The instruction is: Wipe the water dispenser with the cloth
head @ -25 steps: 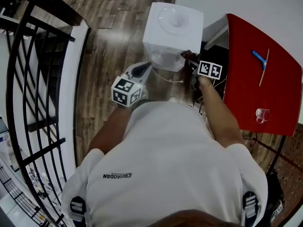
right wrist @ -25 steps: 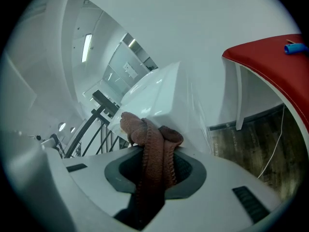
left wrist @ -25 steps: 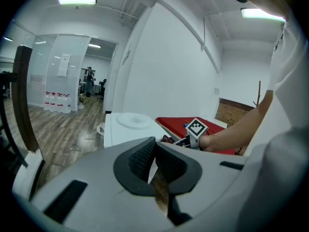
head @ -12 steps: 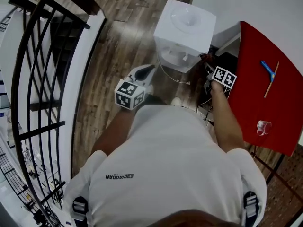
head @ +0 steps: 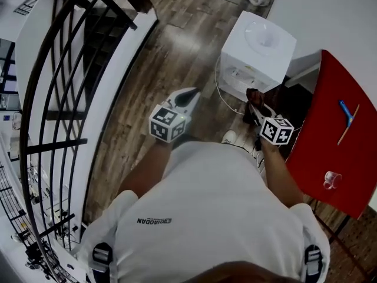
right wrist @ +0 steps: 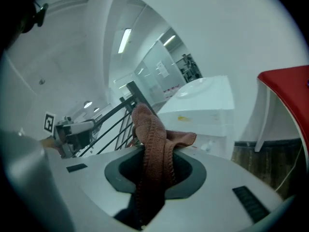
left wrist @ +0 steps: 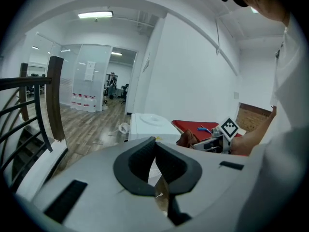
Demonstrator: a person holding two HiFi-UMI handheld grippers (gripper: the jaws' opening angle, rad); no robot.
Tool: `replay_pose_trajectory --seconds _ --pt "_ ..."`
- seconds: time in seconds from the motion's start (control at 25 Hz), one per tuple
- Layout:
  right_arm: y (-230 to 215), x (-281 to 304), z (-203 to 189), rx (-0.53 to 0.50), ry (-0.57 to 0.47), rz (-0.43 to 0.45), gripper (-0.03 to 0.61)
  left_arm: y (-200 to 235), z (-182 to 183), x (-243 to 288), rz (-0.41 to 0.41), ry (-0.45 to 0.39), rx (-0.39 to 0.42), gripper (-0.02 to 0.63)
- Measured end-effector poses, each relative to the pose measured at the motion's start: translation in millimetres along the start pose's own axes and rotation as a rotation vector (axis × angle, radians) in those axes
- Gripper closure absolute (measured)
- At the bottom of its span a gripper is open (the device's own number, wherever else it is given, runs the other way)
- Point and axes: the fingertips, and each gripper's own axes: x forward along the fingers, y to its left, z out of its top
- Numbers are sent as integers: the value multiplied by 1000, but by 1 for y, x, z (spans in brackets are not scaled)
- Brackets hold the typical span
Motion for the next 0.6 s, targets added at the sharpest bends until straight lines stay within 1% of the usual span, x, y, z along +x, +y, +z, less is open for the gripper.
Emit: replay_pose_trajectory --seconds 0.12,0.2,0.4,0.6 --pt "63 21 -7 -105 33 66 491 25 -1 -24 -2 -22 -4 617" --pt "98 40 -12 -132 41 89 492 46 -4 -42 -10 -27 -3 617" --pt "170 87 -33 -93 42 85 492 101 -12 -96 -46 -41 27 617" --pt "233 125 -36 -108 11 37 492 155 -15 -137 -107 -57 36 617"
